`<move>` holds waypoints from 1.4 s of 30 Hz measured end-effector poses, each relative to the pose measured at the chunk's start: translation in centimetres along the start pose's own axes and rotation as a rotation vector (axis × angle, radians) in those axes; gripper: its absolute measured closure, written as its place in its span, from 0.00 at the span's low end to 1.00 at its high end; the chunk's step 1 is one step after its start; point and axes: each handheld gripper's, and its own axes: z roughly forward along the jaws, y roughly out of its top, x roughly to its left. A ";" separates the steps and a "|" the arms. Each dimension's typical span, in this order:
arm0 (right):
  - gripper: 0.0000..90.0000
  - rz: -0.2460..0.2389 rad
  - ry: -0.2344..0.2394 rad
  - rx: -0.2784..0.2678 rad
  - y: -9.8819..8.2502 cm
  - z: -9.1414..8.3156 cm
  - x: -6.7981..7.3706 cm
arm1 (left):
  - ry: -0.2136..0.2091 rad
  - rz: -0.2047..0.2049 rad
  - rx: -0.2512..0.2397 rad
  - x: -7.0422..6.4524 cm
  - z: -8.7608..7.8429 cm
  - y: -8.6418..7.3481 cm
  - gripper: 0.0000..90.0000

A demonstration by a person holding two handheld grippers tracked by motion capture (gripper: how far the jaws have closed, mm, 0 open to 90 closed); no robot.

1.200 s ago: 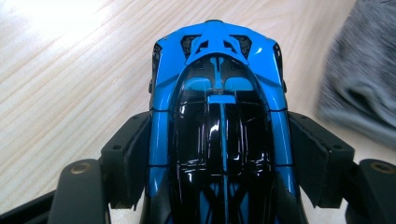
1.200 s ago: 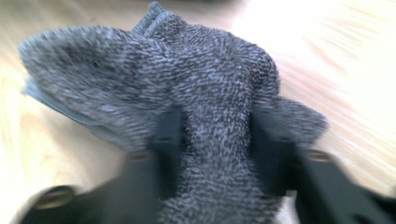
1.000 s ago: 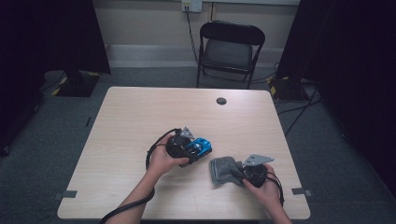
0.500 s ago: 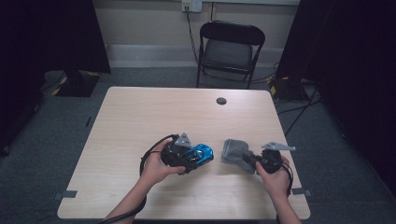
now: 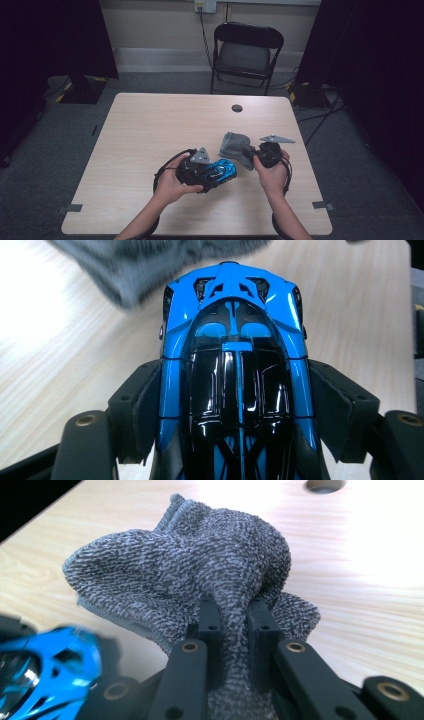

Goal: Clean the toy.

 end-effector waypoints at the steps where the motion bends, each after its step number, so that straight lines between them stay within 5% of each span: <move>1: 0.90 -0.010 0.019 0.011 -0.1 0.3 0.4 | 0.007 -0.011 -0.001 0.1 -0.1 -0.1 0.31; 9: 0.90 -0.055 0.090 0.035 -0.6 0.4 2.0 | 0.058 -0.060 -0.013 1.5 -0.5 -0.9 0.32; 19: 0.90 -0.053 0.111 0.025 -1.1 -0.7 1.2 | 0.095 -0.097 -0.008 2.3 -0.8 -1.4 0.32; 42: 0.89 -0.151 0.221 0.056 -2.8 -2.2 2.7 | 0.154 -0.127 -0.012 3.7 -1.9 -2.4 0.32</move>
